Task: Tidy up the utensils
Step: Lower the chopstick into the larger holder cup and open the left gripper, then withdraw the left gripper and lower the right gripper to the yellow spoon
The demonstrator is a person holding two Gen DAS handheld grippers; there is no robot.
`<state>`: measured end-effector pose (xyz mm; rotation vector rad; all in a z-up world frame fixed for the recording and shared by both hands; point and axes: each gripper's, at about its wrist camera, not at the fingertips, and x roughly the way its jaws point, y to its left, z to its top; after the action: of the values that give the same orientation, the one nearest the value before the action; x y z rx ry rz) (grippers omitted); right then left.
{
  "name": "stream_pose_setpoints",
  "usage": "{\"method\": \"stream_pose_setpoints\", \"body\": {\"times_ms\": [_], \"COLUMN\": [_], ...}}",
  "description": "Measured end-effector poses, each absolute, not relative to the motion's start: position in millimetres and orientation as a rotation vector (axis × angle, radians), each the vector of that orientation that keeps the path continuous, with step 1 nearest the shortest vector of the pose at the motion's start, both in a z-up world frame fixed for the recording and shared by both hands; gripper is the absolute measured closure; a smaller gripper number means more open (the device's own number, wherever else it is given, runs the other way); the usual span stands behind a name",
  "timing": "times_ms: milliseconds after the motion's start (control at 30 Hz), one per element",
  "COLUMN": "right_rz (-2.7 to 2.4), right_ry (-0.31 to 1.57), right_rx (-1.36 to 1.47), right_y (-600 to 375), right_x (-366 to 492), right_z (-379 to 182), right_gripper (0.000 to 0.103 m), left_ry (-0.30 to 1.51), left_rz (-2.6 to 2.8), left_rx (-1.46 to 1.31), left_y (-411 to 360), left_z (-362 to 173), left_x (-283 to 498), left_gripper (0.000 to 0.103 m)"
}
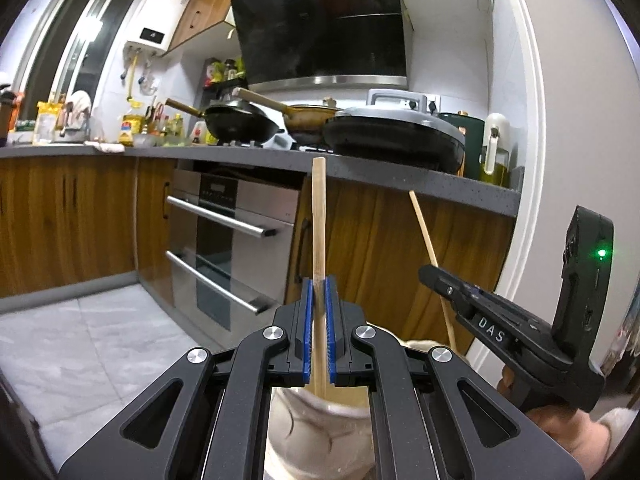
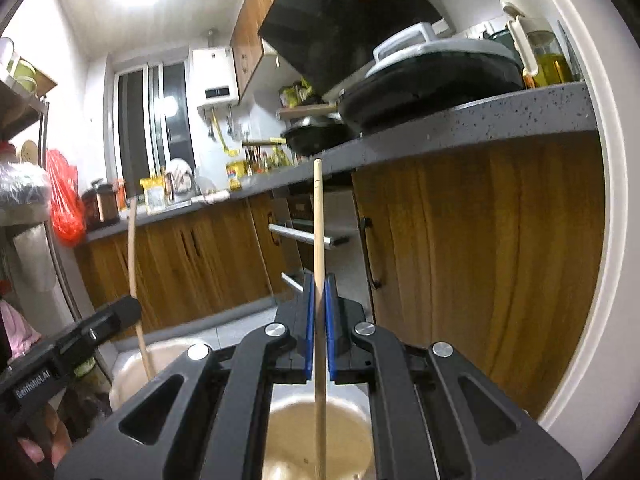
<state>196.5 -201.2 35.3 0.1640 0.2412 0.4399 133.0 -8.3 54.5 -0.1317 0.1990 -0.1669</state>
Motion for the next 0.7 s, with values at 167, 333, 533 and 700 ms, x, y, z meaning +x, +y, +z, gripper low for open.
{"method": "stream_pose_setpoints", "body": {"times_ms": [167,333,533,700], "right_rz": [0.434,0.432,0.433,0.417], "right_ry": [0.295,0.344,0.379,0.395], "right_rx": [0.148,0.097,0.062,0.080], "right_y": [-212.2,-215.7,-211.9,-217.6], "right_x": [178.0,161.6,156.4,160.1], "right_z": [29.1,27.5,23.2,21.2], "right_gripper": [0.098,0.098,0.098,0.082], "left_ry": [0.205,0.223,0.223,0.222], "left_rz": [-0.166,-0.162,-0.152,-0.149], "left_rx": [-0.132,-0.152,-0.123,-0.135], "left_y": [-6.1,-0.1,-3.5,-1.7], "left_z": [48.5,40.5,37.7,37.3], "left_x": [123.1,115.4,108.3,104.0], "left_gripper": [0.096,0.096,0.096,0.086]}}
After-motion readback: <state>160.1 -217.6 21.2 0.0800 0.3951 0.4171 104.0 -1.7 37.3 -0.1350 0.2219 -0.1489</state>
